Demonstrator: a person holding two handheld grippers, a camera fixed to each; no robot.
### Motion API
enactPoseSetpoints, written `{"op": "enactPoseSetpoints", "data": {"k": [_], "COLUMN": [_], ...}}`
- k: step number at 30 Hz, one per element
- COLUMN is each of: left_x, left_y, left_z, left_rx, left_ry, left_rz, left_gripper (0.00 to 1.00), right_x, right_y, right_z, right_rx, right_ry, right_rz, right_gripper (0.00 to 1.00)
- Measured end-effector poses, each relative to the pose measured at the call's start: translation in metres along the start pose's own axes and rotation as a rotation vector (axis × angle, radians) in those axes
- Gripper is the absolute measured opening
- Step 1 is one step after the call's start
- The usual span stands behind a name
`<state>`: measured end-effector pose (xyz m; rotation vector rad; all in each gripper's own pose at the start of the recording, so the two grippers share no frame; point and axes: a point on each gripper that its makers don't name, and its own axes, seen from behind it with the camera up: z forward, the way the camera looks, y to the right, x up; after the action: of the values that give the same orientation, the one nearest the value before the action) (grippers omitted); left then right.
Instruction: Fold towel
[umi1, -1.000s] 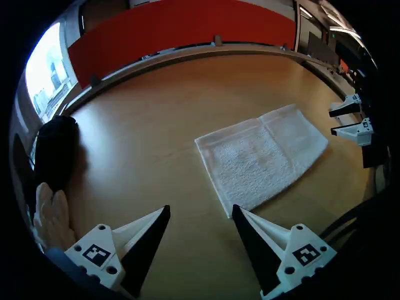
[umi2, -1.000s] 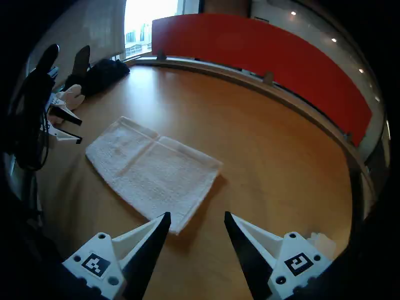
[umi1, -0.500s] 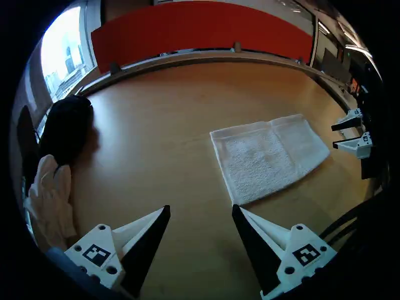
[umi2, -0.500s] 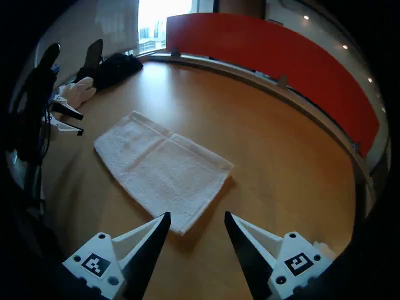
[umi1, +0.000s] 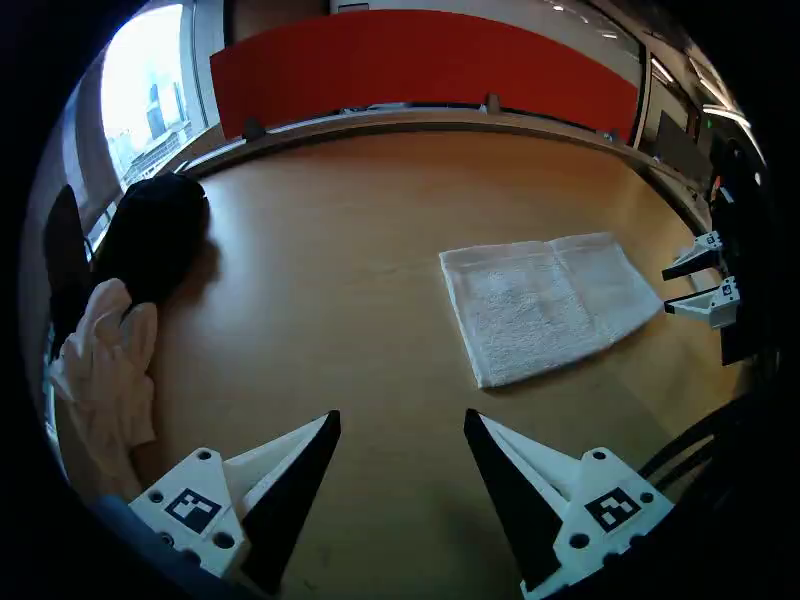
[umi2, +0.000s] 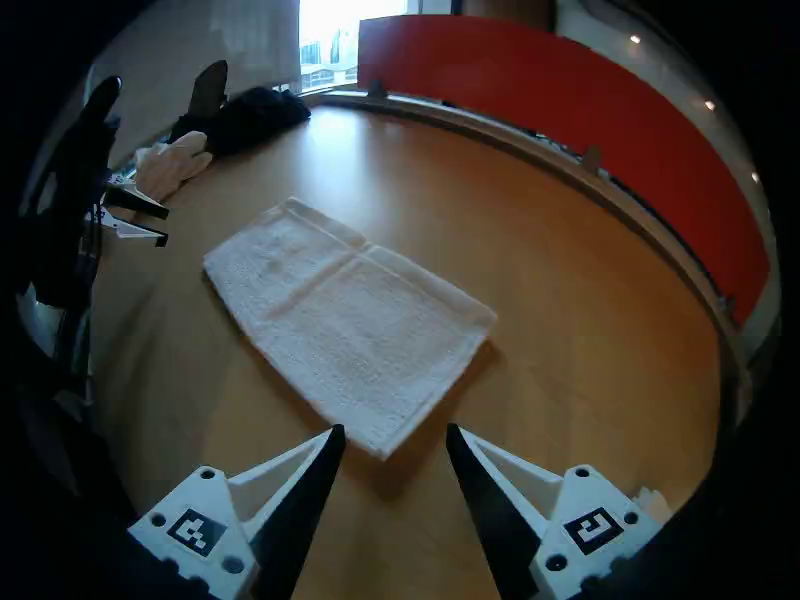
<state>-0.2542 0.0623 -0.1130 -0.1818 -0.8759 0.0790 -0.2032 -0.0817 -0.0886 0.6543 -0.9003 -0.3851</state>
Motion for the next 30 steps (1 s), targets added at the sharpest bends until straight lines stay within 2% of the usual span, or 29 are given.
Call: {"op": "enactPoseSetpoints", "data": {"k": [17, 25, 30], "left_x": [-0.019, -0.019, -0.021], "left_y": [-0.015, -0.019, -0.020], "left_z": [-0.013, -0.017, -0.018], "left_rx": [0.023, 0.028, 0.027], "left_ry": [0.015, 0.026, 0.025], "left_rz": [-0.024, -0.022, -0.022], "left_gripper": [0.92, 0.92, 0.92], "right_x": [-0.017, -0.020, -0.023], "right_y": [-0.009, -0.008, -0.008], "right_z": [0.008, 0.012, 0.014], "right_rx": [0.052, 0.058, 0.067], "right_ry": [-0.061, -0.078, -0.087], "right_rz": [-0.026, -0.038, -0.042], "right_gripper": [0.39, 0.35, 0.25]}}
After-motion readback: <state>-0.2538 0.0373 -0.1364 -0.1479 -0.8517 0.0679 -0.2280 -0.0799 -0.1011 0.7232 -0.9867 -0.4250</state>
